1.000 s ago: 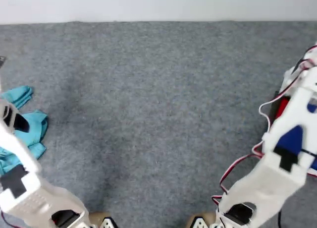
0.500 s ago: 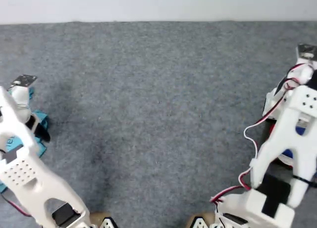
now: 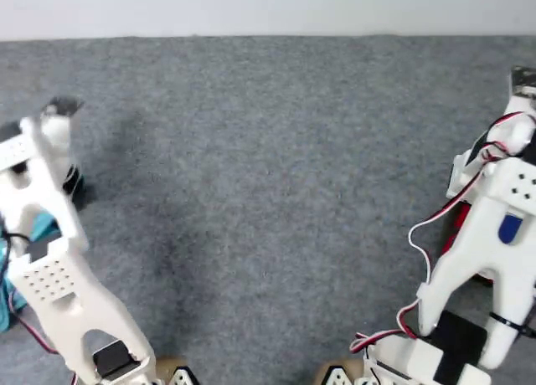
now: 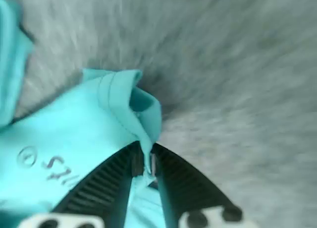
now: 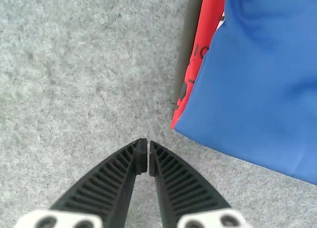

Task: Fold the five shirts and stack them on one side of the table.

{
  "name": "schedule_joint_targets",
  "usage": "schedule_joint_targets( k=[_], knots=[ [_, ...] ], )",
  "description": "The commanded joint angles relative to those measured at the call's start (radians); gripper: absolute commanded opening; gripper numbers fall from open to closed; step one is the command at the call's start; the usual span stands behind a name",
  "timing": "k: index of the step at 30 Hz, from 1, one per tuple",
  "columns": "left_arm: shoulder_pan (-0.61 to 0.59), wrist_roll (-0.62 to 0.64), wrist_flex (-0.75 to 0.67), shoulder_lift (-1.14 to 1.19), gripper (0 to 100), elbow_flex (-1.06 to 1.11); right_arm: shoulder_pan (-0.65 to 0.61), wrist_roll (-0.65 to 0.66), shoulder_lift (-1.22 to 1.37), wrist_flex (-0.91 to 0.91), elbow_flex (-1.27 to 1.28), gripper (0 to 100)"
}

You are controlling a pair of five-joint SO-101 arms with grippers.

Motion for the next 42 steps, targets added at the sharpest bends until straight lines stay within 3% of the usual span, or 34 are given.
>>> schedule_joint_targets(
  k=[1, 11, 22, 27, 33, 39, 42],
  knots=[
    [0.126, 0.104, 0.117, -0.143, 1, -0.148, -0.004, -0.003, -0.039, 0.039, -0.006, 0.9],
    [0.583, 0.33, 0.12, -0.249, 1, -0.262, -0.004, -0.003, -0.039, 0.039, -0.006, 0.9],
    [0.934, 0.457, -0.224, -0.25, 1, -0.275, -0.004, -0.003, -0.039, 0.041, -0.006, 0.9],
    [0.979, 0.46, -0.265, -0.23, 2, -0.262, -0.004, -0.003, -0.039, 0.041, -0.006, 0.9],
    [0.956, 0.48, -0.058, -0.199, 21, -0.295, -0.004, -0.003, -0.039, 0.041, -0.006, 0.9],
    [0.91, 0.423, 0.153, -0.219, 22, -0.441, -0.004, -0.006, -0.039, 0.042, -0.006, 0.9],
    [0.847, 0.41, 0.155, -0.282, 22, -0.44, -0.004, -0.006, -0.051, 0.042, -0.005, 0.9]
  ],
)
